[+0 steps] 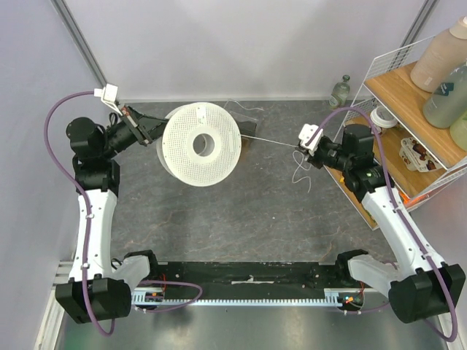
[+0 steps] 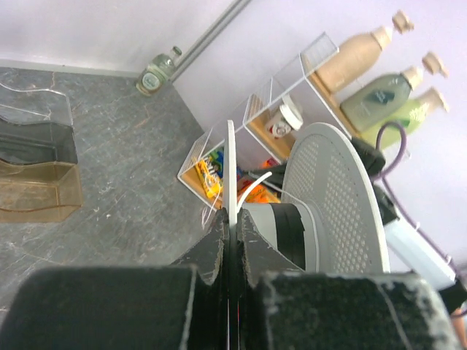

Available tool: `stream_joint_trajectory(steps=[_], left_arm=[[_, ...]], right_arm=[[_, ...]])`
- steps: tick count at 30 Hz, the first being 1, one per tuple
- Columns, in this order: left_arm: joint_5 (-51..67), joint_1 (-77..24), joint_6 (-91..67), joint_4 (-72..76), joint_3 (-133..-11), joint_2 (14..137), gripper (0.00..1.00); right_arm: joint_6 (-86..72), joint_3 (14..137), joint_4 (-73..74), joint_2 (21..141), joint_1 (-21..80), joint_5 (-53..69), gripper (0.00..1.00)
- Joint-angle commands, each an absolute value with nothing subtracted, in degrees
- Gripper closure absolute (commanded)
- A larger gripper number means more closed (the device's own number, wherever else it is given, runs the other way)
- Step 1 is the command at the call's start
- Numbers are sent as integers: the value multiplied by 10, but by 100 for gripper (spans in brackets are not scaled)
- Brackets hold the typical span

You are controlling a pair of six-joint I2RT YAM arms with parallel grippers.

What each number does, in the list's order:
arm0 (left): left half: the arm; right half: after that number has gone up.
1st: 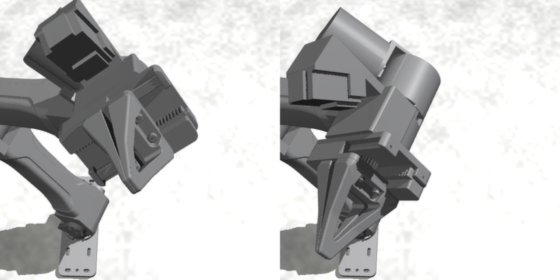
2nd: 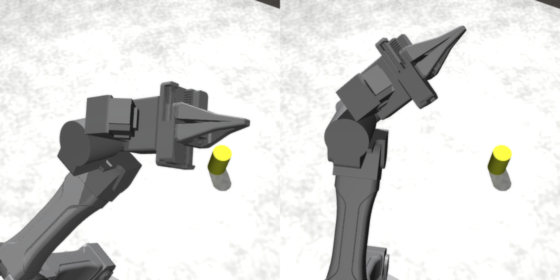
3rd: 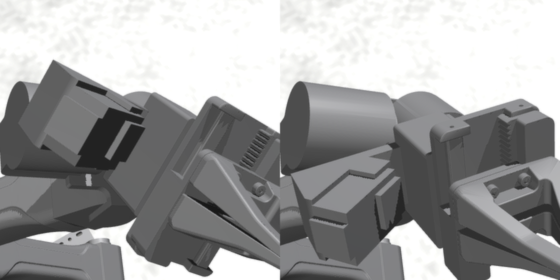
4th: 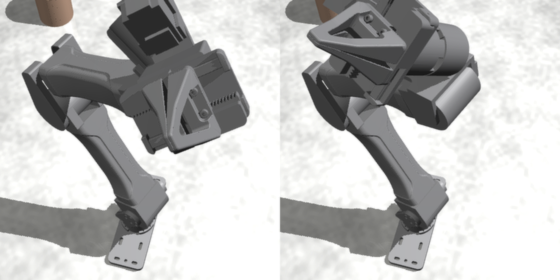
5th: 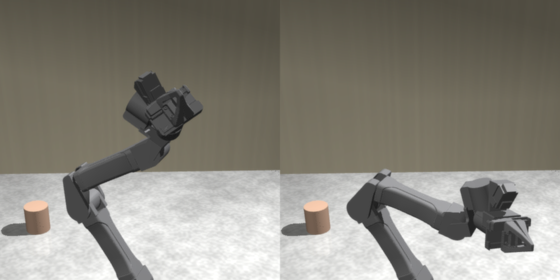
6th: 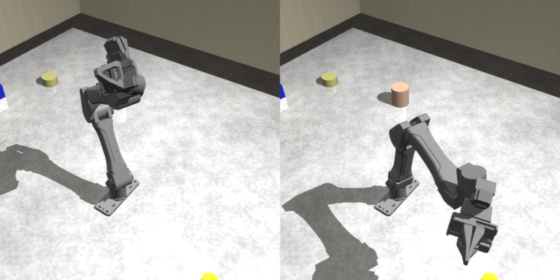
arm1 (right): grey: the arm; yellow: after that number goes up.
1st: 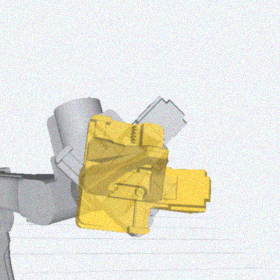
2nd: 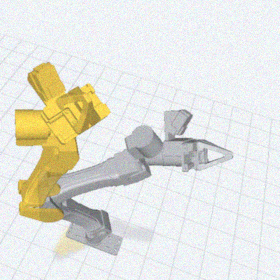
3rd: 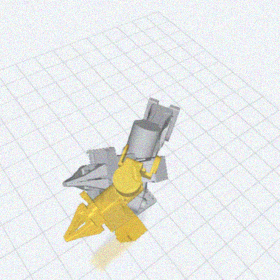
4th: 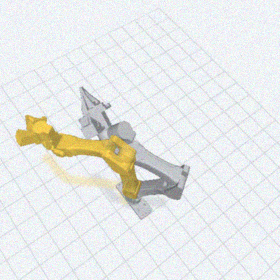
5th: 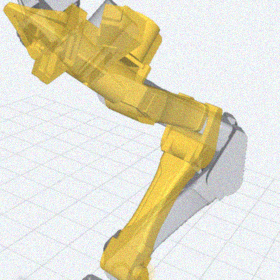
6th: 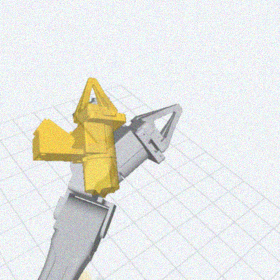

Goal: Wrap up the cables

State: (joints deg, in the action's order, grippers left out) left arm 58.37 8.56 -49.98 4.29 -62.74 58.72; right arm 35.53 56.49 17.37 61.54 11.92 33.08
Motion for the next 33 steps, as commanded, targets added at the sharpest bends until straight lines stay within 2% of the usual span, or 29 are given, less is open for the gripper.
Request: stream_joint_trajectory(steps=[1,6,10,15,21,28,33], left_arm=[[503,96,-610,116,-645,583,98],[380,98,-626,56,-656,571,99],[327,94,-620,23,-674,570,98],[251,70,-549,-96,-713,574,98],[103,9,-505,-179,-719,577,98],[-31,-85,-340,-188,-726,594,98],[-63,-159,-224,-181,-708,613,98]], right_arm=[[321,538,172,582,132,338,100],[302,506,199,537,205,312,100],[265,491,196,519,290,268,100],[224,525,194,547,388,247,100],[207,568,185,598,526,210,100],[252,648,200,651,675,135,100],[299,714,230,689,708,113,100]])
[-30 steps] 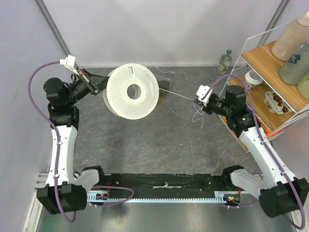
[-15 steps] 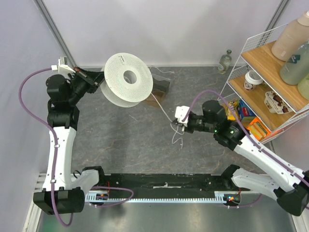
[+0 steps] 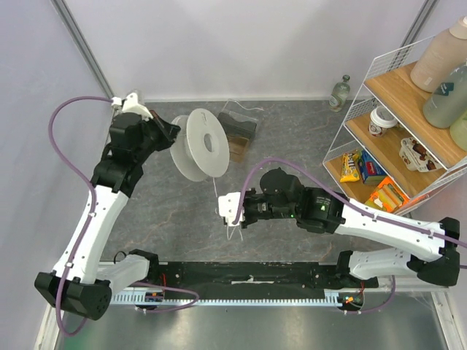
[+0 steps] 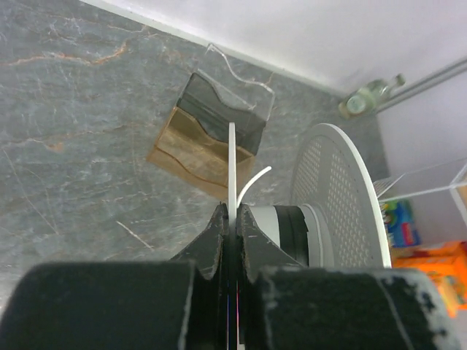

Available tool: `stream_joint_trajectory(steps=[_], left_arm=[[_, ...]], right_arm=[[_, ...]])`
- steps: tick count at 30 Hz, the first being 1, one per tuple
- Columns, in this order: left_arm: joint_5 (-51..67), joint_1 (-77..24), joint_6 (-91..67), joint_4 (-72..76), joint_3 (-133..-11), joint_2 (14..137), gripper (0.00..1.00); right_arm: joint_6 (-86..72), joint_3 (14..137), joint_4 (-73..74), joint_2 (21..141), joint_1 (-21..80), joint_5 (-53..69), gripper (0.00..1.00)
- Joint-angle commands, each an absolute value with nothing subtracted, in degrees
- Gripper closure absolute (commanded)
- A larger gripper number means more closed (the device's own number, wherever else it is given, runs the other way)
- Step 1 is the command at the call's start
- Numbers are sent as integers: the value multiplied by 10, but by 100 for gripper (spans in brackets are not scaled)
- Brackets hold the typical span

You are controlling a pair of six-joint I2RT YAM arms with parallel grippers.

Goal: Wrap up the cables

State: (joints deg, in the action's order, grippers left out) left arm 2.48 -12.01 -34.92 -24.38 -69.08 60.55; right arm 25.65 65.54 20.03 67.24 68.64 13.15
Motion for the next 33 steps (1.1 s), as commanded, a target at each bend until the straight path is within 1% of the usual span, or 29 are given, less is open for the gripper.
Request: stream_joint_trajectory(steps=[1,4,6,9,12,14,18,22,28,33], left_arm=[[-67,-171,-209,-182,-703,617,98],[-61,-207,-157,-182,-691,626,98],[-25,-222,-110,-171,-674,626,98],[14,-248,-23,-150,-638,605,98],[32,-270,51,-160,-609,588,98],[37,-279,65,-175,-599,581,98],[90,-289,75,-191,-574,554,98],[177,-295,129,-192,-551,519,98],[291,-297,207,-245,-545,489,98],[366,-297,282,-257,-533,440,98]], right_arm=[[308,724,235,697,714,106,100],[332,752,242,721,718,99,100],[344,772,247,732,718,94,100],[356,799,260,740,718,75,100],[369,816,277,738,718,44,100],[373,819,280,734,713,28,100],[374,820,281,729,698,4,100],[379,817,278,723,672,-14,100],[372,824,290,712,613,16,100],[394,778,314,676,557,61,100]])
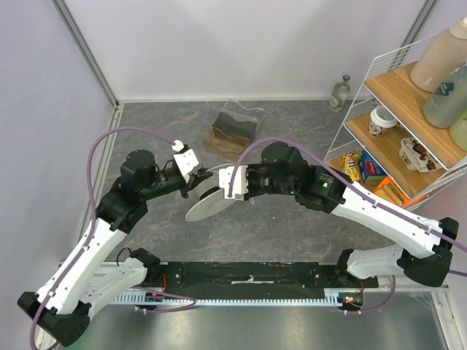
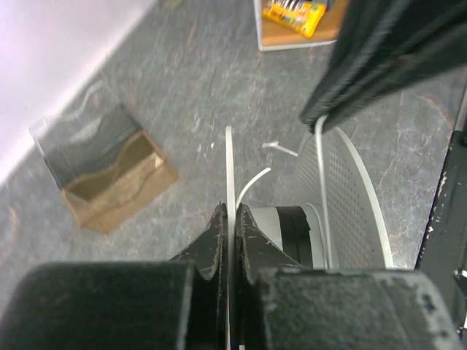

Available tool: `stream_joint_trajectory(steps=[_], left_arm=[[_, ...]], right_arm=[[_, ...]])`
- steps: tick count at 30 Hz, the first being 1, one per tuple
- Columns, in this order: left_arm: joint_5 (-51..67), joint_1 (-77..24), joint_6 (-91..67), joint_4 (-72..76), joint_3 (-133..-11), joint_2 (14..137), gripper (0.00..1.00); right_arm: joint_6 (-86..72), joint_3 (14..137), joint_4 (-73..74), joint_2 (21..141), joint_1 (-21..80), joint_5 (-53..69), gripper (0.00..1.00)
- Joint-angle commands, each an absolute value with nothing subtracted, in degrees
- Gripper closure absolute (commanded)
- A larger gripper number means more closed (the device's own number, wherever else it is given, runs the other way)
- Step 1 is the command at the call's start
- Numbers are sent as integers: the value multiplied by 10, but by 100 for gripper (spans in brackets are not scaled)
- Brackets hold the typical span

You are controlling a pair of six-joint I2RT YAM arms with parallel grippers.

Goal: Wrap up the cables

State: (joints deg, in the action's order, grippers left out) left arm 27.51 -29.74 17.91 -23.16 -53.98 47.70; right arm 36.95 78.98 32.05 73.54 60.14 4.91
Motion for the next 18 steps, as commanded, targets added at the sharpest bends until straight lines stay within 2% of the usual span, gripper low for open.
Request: stream_joint_trajectory(steps=[1,8,12,18], left_arm=[[377,-297,283,-257,-538,434,98],[424,-296,212,-236,-583,436,99],[451,-294,191,-241,-619,449,98],[514,-293,154,-234,-646,468,98]], right_arm=[[404,758,314,665,542,70,100],[439,658,315,602,441,154,100],[440,626,316,575,346,261,100],[428,613,303,570,268,399,100]])
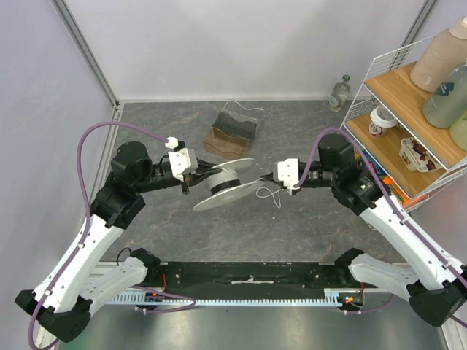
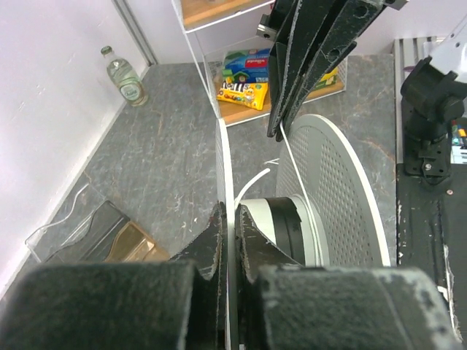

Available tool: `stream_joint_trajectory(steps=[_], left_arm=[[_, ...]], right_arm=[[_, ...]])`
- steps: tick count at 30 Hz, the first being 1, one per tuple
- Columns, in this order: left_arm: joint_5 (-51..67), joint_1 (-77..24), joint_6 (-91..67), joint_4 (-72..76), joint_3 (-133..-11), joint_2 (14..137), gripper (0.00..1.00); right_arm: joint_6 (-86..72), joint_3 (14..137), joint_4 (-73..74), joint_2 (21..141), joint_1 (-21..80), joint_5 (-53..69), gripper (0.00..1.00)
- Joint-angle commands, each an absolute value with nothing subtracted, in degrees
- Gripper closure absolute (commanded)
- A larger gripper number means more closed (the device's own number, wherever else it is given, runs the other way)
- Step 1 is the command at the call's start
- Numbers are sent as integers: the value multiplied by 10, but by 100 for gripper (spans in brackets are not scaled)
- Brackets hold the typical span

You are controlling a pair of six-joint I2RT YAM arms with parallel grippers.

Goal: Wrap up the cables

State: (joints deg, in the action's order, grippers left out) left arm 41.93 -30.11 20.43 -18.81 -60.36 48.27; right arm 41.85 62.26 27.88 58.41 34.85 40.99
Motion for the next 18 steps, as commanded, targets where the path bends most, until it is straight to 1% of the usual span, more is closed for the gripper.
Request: stream_joint_trajectory(steps=[1,7,11,14,18], left_arm=[[525,-293,143,-231,-649,468,99],[548,-293,54,-187,-676,471,98],[560,-293,-16,-160,-704,490,98],[550,-293,-46,-137,-716,504,98],[500,-288,-88,-101,-715,516,98]], right_arm=[[425,613,300,570,255,421,100],[403,570,236,550,207,495,100],[385,545,197,540,204,503,100],[384,541,195,539,203,511,100],[366,532,177,536,204,517,100]])
